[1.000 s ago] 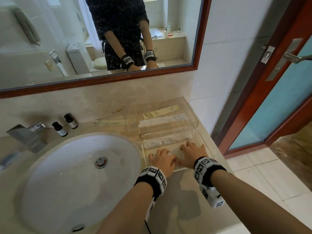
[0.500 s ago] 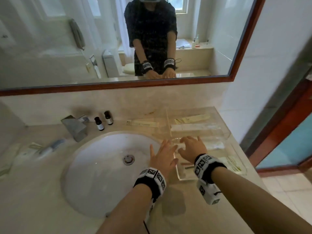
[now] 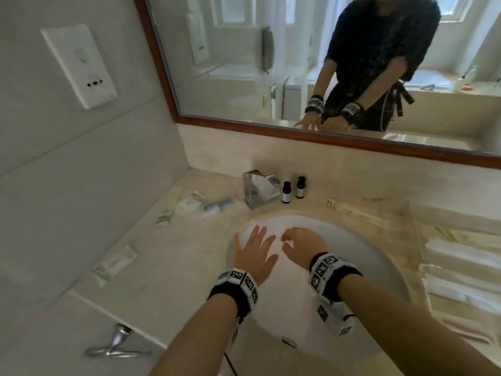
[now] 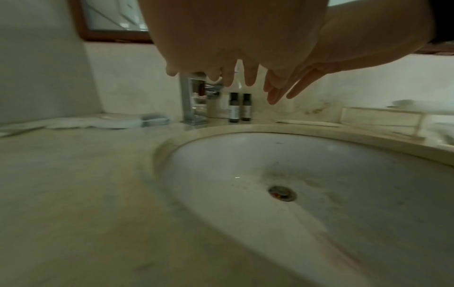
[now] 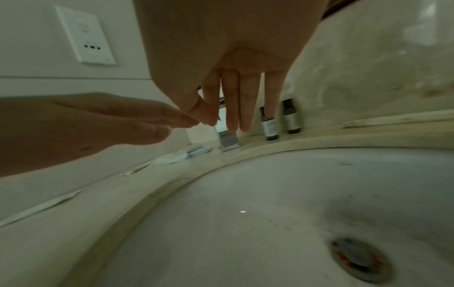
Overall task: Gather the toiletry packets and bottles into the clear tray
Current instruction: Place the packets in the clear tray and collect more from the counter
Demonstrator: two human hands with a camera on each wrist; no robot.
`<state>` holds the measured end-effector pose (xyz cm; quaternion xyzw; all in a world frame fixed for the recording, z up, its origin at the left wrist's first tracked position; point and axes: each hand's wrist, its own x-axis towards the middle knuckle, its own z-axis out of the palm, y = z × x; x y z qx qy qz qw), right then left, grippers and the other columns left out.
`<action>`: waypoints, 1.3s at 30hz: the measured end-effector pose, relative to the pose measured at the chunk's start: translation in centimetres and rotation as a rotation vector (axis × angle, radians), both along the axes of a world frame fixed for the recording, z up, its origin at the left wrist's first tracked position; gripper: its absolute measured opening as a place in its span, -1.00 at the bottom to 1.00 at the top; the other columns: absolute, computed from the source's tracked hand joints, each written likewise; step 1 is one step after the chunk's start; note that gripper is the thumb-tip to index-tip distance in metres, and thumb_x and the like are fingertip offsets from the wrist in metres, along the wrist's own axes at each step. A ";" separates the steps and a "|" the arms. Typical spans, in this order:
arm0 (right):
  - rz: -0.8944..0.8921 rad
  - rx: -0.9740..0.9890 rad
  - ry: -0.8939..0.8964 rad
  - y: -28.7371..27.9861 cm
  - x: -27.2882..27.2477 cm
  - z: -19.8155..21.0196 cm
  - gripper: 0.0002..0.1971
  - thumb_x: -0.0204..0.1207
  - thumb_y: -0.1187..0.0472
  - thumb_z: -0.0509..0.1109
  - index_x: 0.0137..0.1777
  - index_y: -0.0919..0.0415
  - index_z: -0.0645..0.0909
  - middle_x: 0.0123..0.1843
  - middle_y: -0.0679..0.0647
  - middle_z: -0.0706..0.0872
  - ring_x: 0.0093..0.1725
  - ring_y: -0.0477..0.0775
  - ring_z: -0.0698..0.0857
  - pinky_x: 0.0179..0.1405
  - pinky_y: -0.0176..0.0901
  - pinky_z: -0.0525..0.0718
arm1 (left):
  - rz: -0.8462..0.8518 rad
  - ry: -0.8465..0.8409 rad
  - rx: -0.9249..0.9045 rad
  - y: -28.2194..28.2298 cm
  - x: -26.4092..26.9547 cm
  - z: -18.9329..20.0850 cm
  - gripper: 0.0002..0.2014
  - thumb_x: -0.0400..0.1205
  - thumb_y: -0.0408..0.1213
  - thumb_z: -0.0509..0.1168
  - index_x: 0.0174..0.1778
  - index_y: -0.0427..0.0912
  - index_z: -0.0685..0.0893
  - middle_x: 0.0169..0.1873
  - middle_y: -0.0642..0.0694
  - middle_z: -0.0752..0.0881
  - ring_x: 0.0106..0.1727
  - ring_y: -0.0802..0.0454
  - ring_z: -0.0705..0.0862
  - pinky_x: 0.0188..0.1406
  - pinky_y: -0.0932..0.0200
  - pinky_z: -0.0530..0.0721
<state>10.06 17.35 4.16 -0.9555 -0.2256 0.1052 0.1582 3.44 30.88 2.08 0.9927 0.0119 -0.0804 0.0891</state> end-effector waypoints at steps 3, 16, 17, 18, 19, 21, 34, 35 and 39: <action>0.066 -0.004 -0.001 5.3 0.3 -0.4 -0.73 0.60 0.09 0.22 0.25 0.07 0.59 0.33 0.03 0.65 0.31 0.11 0.60 0.31 -0.04 0.56 | 0.076 0.033 0.007 5.2 -0.7 -0.1 -0.48 0.74 0.03 -0.09 0.63 0.03 0.07 0.69 0.02 -0.07 0.70 0.06 -0.17 0.58 -0.38 -0.28; 0.127 0.006 0.115 24.7 5.1 -3.1 -0.68 0.62 0.16 0.21 0.36 0.07 0.49 0.46 0.11 0.51 0.37 0.17 0.55 0.32 -0.03 0.56 | 0.323 0.115 0.103 24.9 -0.1 -2.7 -0.50 0.75 -0.05 -0.09 0.63 -0.02 0.06 0.68 -0.01 -0.02 0.70 0.04 -0.11 0.60 -0.41 -0.18; 0.124 0.019 0.107 25.8 5.7 -3.3 -0.67 0.61 0.17 0.23 0.37 0.09 0.48 0.46 0.12 0.51 0.37 0.18 0.55 0.32 -0.02 0.56 | 0.366 0.106 0.091 26.0 0.1 -2.8 -0.50 0.75 -0.09 -0.07 0.62 -0.04 0.06 0.68 -0.02 0.01 0.70 0.03 -0.07 0.62 -0.37 -0.14; 0.121 0.031 0.096 26.9 6.4 -3.5 -0.65 0.60 0.18 0.24 0.38 0.11 0.47 0.46 0.13 0.50 0.38 0.18 0.53 0.34 0.00 0.56 | 0.415 0.095 0.080 27.0 0.1 -3.0 -0.51 0.74 -0.13 -0.05 0.62 -0.06 0.07 0.67 -0.02 0.05 0.69 0.03 -0.02 0.63 -0.32 -0.08; 0.118 0.040 0.088 27.9 7.0 -3.7 -0.62 0.59 0.20 0.25 0.40 0.13 0.46 0.46 0.14 0.49 0.40 0.19 0.50 0.37 0.02 0.54 | 0.456 0.085 0.079 28.0 0.0 -3.1 -0.52 0.74 -0.18 -0.03 0.60 -0.07 0.11 0.66 -0.04 0.10 0.67 0.01 0.05 0.63 -0.27 -0.01; 0.097 0.053 0.091 29.8 8.2 -4.0 -0.55 0.57 0.23 0.26 0.47 0.16 0.40 0.47 0.18 0.46 0.44 0.22 0.43 0.43 0.06 0.48 | 0.497 0.073 0.121 29.6 -0.5 -3.4 -0.56 0.71 -0.26 -0.01 0.54 -0.07 0.20 0.59 -0.08 0.23 0.60 -0.06 0.20 0.57 -0.21 0.17; -0.145 -0.114 0.207 35.3 11.4 -5.6 -0.31 0.43 0.14 0.46 0.50 0.15 0.22 0.41 0.23 0.37 0.42 0.33 0.33 0.34 0.16 0.50 | 0.645 0.107 0.155 31.7 -2.1 -5.3 -0.64 0.58 -0.15 0.13 0.27 -0.17 0.38 0.27 -0.19 0.46 0.28 -0.19 0.48 0.17 -0.12 0.53; -0.157 -0.097 0.205 35.2 11.5 -5.6 -0.29 0.42 0.14 0.47 0.51 0.14 0.20 0.41 0.23 0.40 0.43 0.33 0.33 0.33 0.17 0.51 | 0.637 0.098 0.149 31.8 -2.0 -5.3 -0.65 0.58 -0.16 0.13 0.26 -0.18 0.38 0.26 -0.19 0.47 0.27 -0.19 0.48 0.16 -0.12 0.53; -0.177 0.053 0.207 34.5 11.4 -5.5 -0.28 0.45 0.19 0.47 0.55 0.10 0.19 0.33 0.30 0.57 0.33 0.34 0.53 0.29 0.15 0.60 | 0.594 0.098 0.154 32.1 -1.9 -4.9 -0.67 0.58 -0.19 0.11 0.24 -0.20 0.41 0.24 -0.19 0.50 0.24 -0.18 0.50 0.11 -0.08 0.55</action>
